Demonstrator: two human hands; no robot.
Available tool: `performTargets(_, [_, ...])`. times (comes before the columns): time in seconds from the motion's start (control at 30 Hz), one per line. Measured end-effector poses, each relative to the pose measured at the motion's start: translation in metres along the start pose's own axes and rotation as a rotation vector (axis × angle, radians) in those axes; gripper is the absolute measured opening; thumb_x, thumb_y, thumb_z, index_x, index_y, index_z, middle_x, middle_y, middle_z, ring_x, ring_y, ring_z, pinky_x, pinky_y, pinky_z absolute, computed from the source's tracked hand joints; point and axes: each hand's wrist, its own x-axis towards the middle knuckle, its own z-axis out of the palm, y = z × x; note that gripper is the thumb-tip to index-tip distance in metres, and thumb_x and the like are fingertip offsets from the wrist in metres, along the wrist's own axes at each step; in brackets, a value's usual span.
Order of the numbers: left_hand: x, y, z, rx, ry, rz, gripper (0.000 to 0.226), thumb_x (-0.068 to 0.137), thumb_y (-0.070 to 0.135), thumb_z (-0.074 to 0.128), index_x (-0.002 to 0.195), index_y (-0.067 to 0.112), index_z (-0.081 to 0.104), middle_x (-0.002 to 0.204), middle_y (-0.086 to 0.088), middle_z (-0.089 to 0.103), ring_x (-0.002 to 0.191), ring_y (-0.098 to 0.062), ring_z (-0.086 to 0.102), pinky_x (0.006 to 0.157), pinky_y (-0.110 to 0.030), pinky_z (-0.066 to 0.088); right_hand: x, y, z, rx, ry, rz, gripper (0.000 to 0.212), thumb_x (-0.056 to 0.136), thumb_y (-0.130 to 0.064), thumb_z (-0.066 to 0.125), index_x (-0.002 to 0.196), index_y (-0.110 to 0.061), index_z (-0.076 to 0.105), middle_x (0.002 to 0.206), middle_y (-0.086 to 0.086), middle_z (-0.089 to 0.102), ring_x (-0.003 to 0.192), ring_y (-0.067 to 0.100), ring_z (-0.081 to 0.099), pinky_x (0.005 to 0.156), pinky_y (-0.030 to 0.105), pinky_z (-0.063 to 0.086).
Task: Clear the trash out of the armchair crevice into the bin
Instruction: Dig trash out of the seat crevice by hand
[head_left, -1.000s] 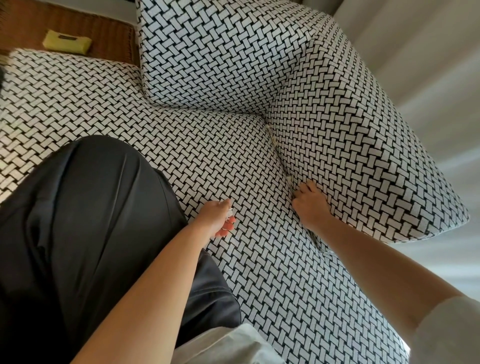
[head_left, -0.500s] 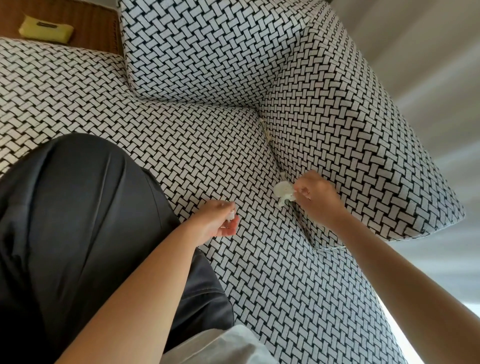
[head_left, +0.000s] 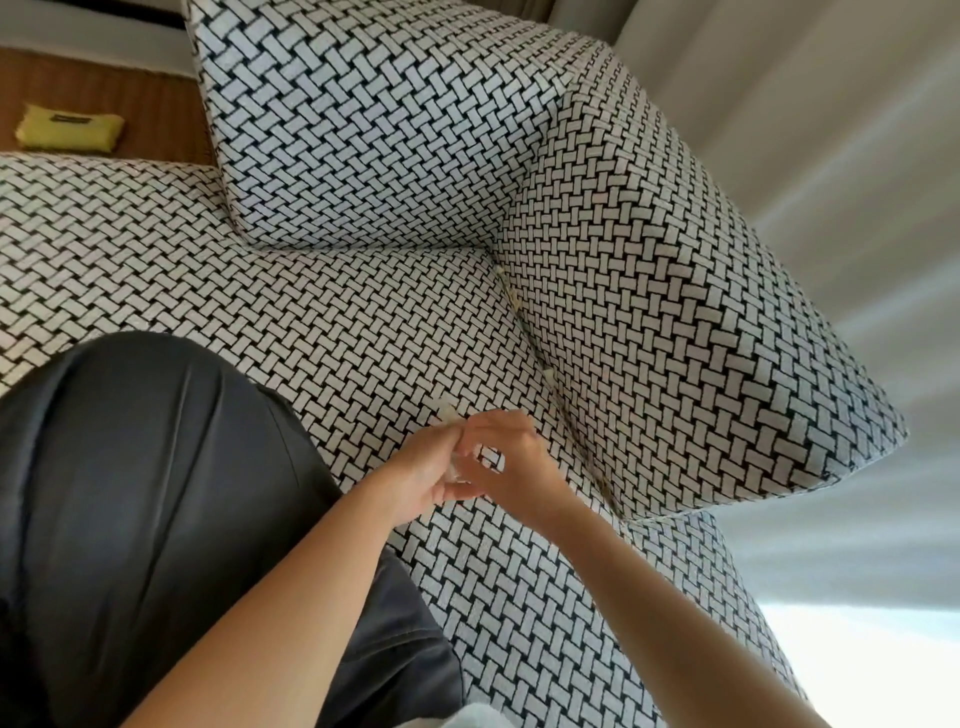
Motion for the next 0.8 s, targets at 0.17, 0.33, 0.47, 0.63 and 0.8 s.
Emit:
performTargets(0.17, [0.012, 0.005, -0.023, -0.055, 0.294, 0.111, 0.018, 0.097, 0.013, 0.041, 0.094, 0.006, 0.057, 0.075, -0.005, 0.051, 0.054, -0.010, 0.045, 0.042, -0.018, 0.043, 0.030, 0.030, -0.034, -0.080, -0.019, 0.214, 0.022, 0.094, -0.011, 0.047, 0.110, -0.008, 0.063, 0.112, 0.004, 0.062, 0.091, 0.007, 0.060, 0.074, 0.013, 0.050])
performTargets(0.33, [0.020, 0.000, -0.030, -0.131, 0.324, 0.129, 0.020, 0.098, 0.012, 0.038, 0.091, 0.006, 0.055, 0.061, 0.002, 0.042, 0.047, -0.009, 0.034, 0.038, -0.018, 0.033, 0.076, 0.076, -0.061, -0.396, -0.104, 0.620, 0.022, 0.094, -0.004, 0.044, 0.110, -0.013, 0.056, 0.086, 0.000, 0.059, 0.063, 0.009, 0.049, 0.055, 0.022, 0.047])
performTargets(0.47, [0.023, -0.001, -0.034, -0.214, 0.340, 0.109, 0.023, 0.097, 0.010, 0.036, 0.083, 0.006, 0.054, 0.055, 0.003, 0.041, 0.039, -0.007, 0.032, 0.034, -0.020, 0.029, 0.096, 0.096, -0.041, -0.538, -0.229, 0.694, 0.035, 0.092, -0.005, 0.038, 0.124, -0.014, 0.047, 0.117, 0.009, 0.057, 0.094, 0.023, 0.057, 0.083, 0.033, 0.052])
performTargets(0.63, [0.024, 0.001, -0.038, -0.233, 0.342, 0.121, 0.022, 0.095, 0.007, 0.037, 0.081, 0.005, 0.054, 0.055, 0.003, 0.042, 0.036, -0.006, 0.032, 0.037, -0.019, 0.029, 0.111, 0.097, -0.035, -0.585, -0.267, 0.803, 0.042, 0.089, -0.009, 0.035, 0.131, -0.015, 0.036, 0.120, 0.014, 0.053, 0.108, 0.031, 0.053, 0.093, 0.040, 0.046])
performTargets(0.8, [0.022, 0.002, -0.039, -0.235, 0.350, 0.079, 0.025, 0.095, 0.007, 0.036, 0.077, 0.006, 0.053, 0.057, 0.001, 0.043, 0.041, -0.009, 0.033, 0.038, -0.020, 0.029, 0.109, 0.094, -0.032, -0.571, -0.225, 0.848, 0.030, 0.093, -0.017, 0.034, 0.119, -0.013, 0.047, 0.094, 0.008, 0.056, 0.087, 0.025, 0.057, 0.079, 0.034, 0.052])
